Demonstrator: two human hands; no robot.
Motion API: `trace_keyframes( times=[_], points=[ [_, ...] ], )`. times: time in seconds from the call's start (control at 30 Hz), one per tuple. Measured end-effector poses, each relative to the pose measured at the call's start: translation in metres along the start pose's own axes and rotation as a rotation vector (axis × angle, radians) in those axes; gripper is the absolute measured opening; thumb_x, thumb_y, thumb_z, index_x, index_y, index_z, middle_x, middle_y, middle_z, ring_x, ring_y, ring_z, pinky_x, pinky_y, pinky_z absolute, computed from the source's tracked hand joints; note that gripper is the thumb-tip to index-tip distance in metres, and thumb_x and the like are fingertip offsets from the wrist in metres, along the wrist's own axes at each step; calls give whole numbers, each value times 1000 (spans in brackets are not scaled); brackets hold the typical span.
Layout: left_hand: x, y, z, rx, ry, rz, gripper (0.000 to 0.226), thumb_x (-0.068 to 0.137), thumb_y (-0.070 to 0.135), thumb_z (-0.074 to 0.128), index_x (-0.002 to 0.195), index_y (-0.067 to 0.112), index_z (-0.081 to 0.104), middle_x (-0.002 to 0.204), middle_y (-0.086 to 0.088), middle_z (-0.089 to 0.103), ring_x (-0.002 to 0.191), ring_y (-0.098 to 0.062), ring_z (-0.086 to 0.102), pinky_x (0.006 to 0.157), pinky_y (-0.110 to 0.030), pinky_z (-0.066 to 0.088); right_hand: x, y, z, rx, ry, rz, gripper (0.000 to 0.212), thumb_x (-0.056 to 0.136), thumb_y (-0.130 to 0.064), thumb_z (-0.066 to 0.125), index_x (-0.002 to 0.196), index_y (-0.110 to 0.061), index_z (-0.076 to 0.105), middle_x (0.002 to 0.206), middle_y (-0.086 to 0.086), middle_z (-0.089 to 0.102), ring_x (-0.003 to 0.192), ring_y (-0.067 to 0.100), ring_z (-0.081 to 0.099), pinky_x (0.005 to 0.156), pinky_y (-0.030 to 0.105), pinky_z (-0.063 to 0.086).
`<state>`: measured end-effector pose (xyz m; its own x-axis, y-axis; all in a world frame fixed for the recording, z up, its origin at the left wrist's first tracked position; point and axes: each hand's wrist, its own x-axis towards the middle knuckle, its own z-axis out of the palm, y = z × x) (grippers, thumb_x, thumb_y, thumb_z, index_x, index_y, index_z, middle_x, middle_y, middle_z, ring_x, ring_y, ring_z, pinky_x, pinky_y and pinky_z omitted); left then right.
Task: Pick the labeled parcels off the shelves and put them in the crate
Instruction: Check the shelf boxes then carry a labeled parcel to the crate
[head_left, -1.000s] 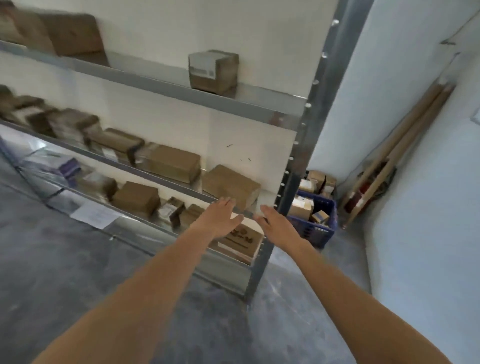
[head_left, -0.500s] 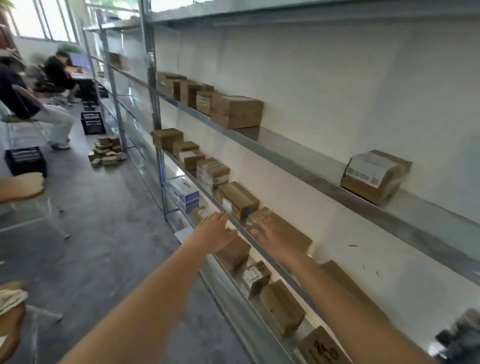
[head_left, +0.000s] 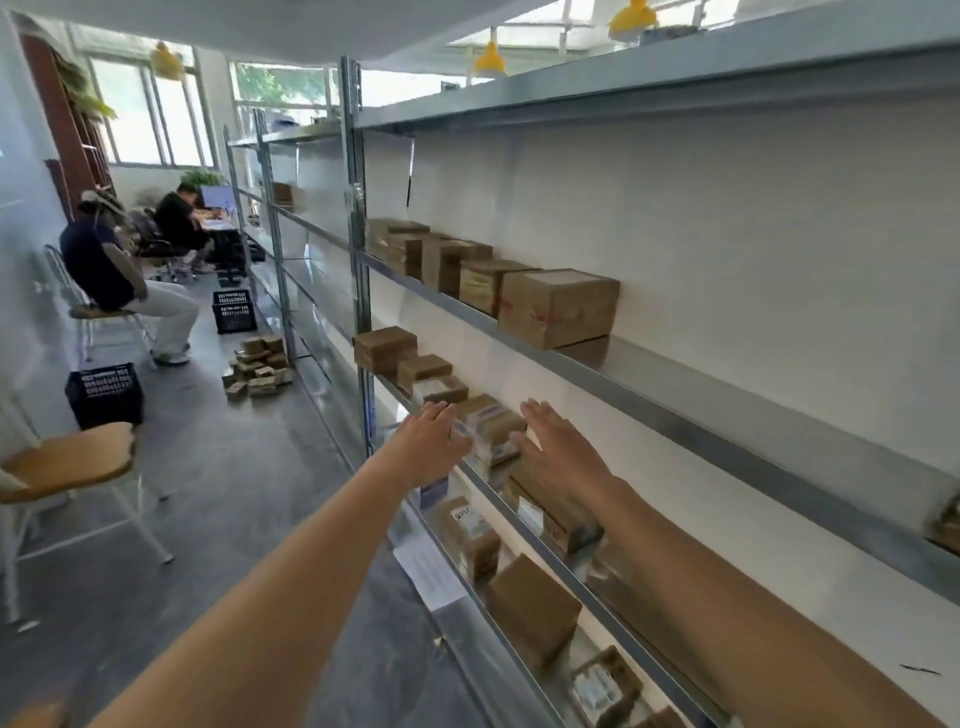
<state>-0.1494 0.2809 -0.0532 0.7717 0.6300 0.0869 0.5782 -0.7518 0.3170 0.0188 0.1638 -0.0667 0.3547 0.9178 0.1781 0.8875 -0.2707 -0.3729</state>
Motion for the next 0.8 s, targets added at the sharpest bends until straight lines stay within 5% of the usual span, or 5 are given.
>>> trace_keyframes(
  times=[0.27, 0.5, 0.63, 0.73, 0.8],
  points=[
    [128, -18, -28, -382, 104, 26, 60, 101, 38, 39, 153, 13, 21, 158, -10, 25, 144, -28, 27, 117, -45, 26, 83, 36, -45, -43, 409, 52, 57, 106, -31, 37, 157, -14, 18, 164, 3, 15, 151, 17, 14, 121, 34, 16],
    [224, 2, -56, -843, 245, 18, 45, 105, 34, 28, 147, 17, 32, 147, -7, 42, 137, -26, 38, 107, -34, 32, 143, 69, -61, 10, 526, 237, 56, 104, -23, 40, 155, -9, 22, 163, 7, 21, 149, 23, 23, 116, 39, 29],
    [266, 4, -56, -1039, 238, -5, 29, 105, 36, 25, 107, 28, 53, 103, 9, 52, 99, -12, 48, 96, -34, 36, 164, 76, -57, -1, 501, 341, 60, 101, -15, 42, 156, -8, 17, 164, 6, 16, 150, 21, 19, 119, 36, 25],
    [295, 6, -54, -1155, 179, -32, 44, 102, 47, 27, 131, 21, 50, 131, -2, 53, 119, -21, 49, 107, -40, 36, 177, 81, -55, -17, 495, 342, 63, 100, -14, 45, 156, -9, 17, 164, 5, 17, 150, 20, 20, 120, 36, 25],
    [314, 6, -55, -1234, 104, -61, 42, 99, 52, 30, 119, 25, 56, 130, -4, 56, 116, -25, 52, 107, -43, 40, 184, 80, -54, 4, 556, 370, 59, 102, -16, 43, 155, -10, 21, 162, 5, 22, 149, 20, 24, 118, 33, 25]
  ],
)
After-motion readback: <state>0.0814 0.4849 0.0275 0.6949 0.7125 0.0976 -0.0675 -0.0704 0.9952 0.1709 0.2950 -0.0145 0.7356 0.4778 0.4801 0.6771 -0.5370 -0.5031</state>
